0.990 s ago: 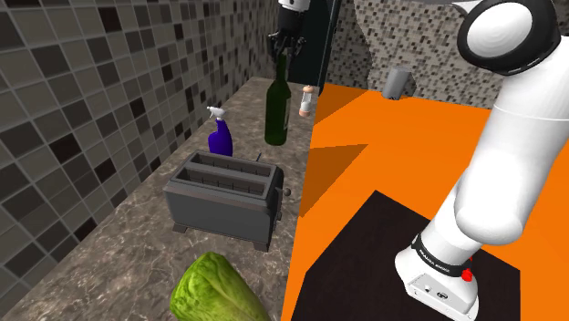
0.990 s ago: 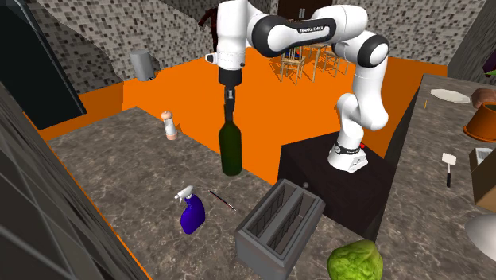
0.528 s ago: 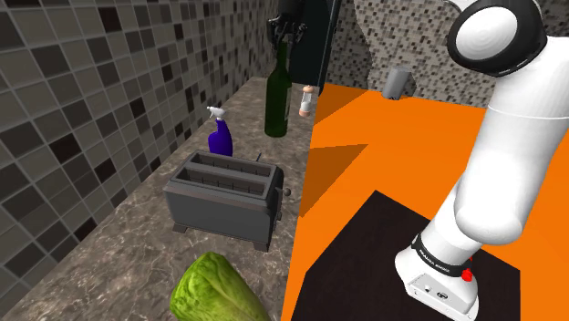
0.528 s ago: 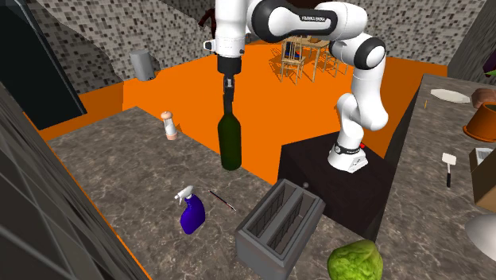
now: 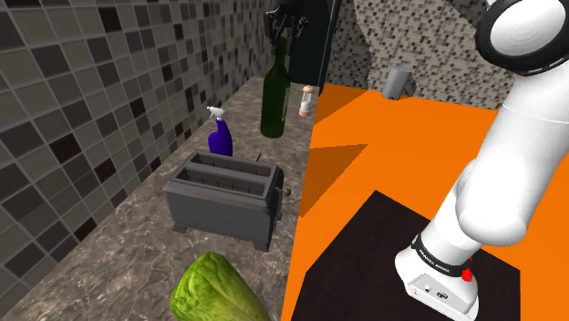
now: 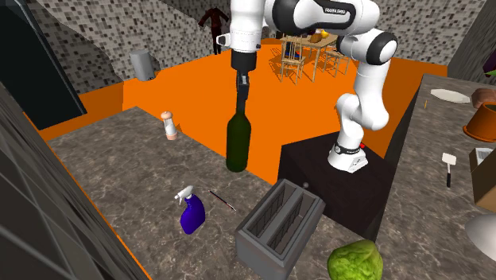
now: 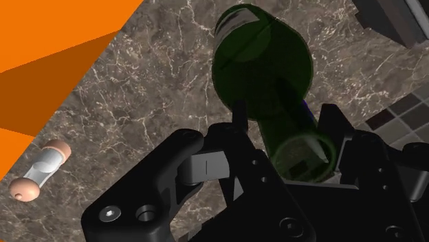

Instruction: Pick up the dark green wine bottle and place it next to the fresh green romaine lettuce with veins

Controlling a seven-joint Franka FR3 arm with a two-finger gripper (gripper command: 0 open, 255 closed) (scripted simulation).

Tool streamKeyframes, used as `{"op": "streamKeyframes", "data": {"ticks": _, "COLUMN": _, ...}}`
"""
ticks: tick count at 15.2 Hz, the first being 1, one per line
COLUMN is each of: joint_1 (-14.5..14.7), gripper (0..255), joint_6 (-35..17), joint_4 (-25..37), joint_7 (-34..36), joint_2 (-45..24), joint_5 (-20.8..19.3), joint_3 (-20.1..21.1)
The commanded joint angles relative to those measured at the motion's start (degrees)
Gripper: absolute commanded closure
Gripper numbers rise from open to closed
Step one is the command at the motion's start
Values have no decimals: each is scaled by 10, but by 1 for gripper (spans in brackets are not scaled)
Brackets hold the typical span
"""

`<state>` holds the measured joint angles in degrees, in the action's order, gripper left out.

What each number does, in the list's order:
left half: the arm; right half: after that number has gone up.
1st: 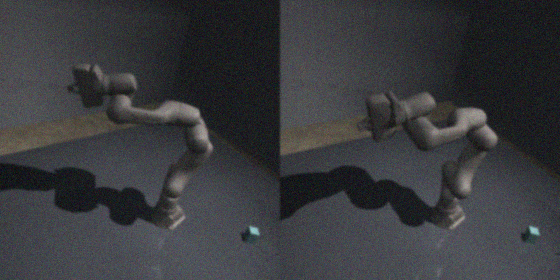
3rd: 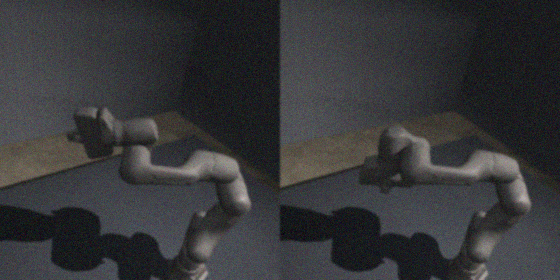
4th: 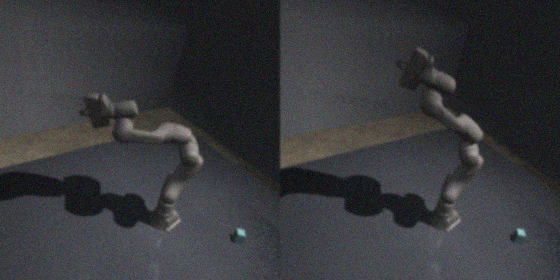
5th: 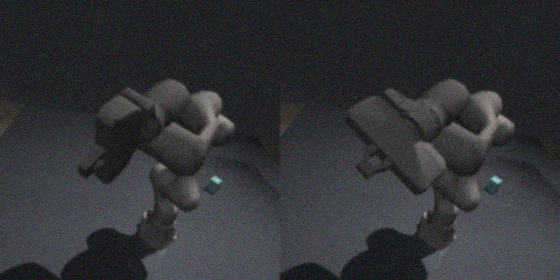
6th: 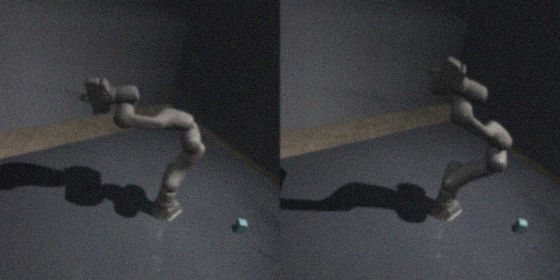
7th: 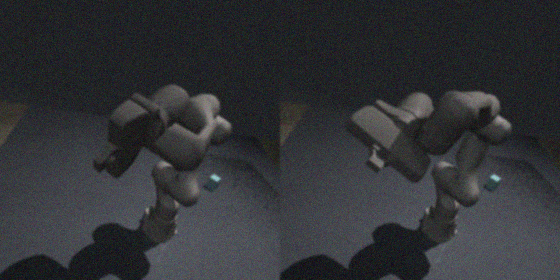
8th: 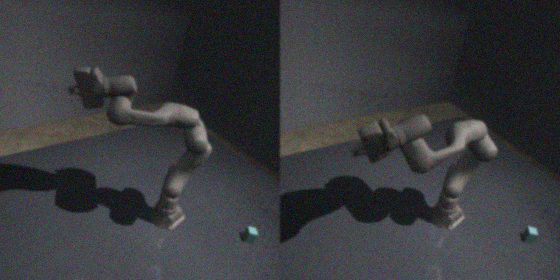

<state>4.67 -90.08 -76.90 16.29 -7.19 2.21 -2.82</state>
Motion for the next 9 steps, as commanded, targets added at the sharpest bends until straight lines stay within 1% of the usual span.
{"op": "streamKeyframes", "data": {"ticks": 1, "joint_1": 12, "gripper": 255, "joint_6": -11, "joint_4": -43, "joint_7": 20, "joint_2": 33, "joint_5": -4, "joint_3": 8}}
{"op": "streamKeyframes", "data": {"ticks": 5, "joint_1": 37, "gripper": 255, "joint_6": -25, "joint_4": -110, "joint_7": 67, "joint_2": 87, "joint_5": -11, "joint_3": 31}}
{"op": "streamKeyframes", "data": {"ticks": 9, "joint_1": 60, "gripper": 255, "joint_6": -33, "joint_4": -161, "joint_7": 116, "joint_2": 131, "joint_5": -13, "joint_3": 57}}
